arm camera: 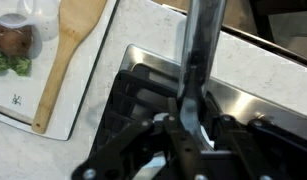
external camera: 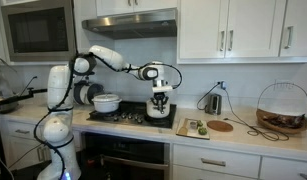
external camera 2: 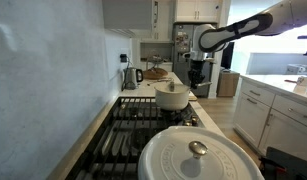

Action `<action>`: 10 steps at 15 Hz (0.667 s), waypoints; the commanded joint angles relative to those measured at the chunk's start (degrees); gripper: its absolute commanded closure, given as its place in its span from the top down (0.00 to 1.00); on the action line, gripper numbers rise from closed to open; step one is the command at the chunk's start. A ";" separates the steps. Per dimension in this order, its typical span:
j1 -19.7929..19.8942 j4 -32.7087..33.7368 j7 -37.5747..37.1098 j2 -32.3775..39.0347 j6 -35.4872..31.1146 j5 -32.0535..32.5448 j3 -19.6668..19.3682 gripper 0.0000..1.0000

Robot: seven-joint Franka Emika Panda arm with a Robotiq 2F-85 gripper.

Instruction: Turn the white pot to the side

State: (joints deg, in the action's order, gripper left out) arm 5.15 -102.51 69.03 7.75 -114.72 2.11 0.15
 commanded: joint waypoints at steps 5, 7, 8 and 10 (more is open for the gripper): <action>-1.30 -5.65 -6.86 -5.26 -0.36 1.17 -0.29 0.07; -1.34 -6.52 -7.99 -6.03 -0.45 1.16 -0.33 0.07; -1.37 -6.93 -8.89 -6.37 -0.58 1.01 -0.35 0.07; -1.47 -7.63 -10.30 -6.89 -0.98 1.06 -0.37 0.07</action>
State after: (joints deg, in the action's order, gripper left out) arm 4.66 -106.45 61.40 4.58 -115.02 2.20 0.15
